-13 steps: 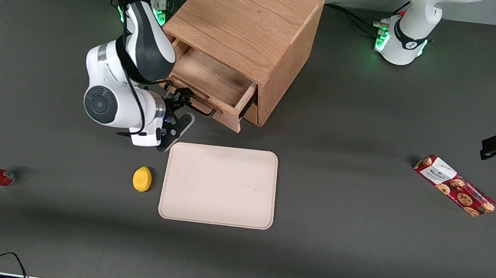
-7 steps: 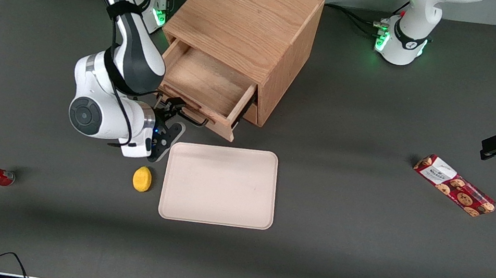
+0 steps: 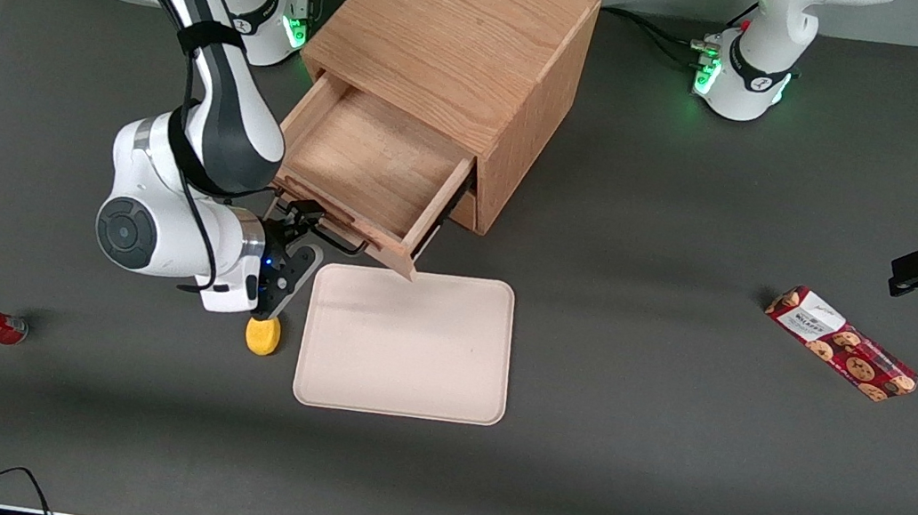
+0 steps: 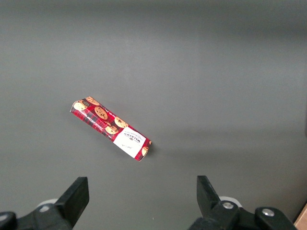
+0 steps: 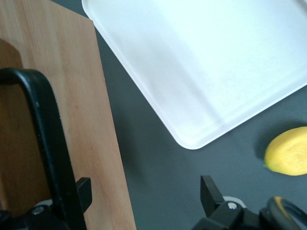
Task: Open upper drawer
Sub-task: 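Pull the upper drawer outward by its handle with the right gripper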
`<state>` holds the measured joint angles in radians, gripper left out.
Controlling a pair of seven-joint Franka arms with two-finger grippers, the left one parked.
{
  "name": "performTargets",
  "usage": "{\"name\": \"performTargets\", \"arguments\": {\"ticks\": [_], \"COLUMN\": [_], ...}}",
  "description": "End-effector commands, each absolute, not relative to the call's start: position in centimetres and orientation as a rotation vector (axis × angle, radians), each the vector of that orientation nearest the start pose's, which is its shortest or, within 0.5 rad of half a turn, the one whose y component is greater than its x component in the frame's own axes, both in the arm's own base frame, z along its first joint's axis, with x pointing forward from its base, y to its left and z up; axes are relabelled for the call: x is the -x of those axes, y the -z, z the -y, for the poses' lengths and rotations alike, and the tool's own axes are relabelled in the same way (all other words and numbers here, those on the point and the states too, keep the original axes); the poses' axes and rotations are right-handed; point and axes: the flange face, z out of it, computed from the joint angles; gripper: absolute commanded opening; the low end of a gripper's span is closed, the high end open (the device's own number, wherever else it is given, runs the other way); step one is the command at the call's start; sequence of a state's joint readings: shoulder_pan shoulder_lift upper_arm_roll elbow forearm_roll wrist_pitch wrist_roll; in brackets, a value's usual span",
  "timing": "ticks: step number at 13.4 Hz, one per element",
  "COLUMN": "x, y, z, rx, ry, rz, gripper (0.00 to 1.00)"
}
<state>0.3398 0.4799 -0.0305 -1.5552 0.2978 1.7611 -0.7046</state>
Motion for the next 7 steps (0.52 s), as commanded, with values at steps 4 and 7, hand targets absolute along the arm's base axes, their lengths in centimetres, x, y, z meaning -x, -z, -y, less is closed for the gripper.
{"name": "performTargets", "arguments": {"ticks": [4, 7], "x": [-64.6, -65.4], "y": [-34.0, -34.1], "z": [-19.9, -19.2], "rx": [2.514, 2.504], "ry": [-0.295, -0.276], "rz": [1.366, 1.393], "gripper": [1.0, 1.0]}}
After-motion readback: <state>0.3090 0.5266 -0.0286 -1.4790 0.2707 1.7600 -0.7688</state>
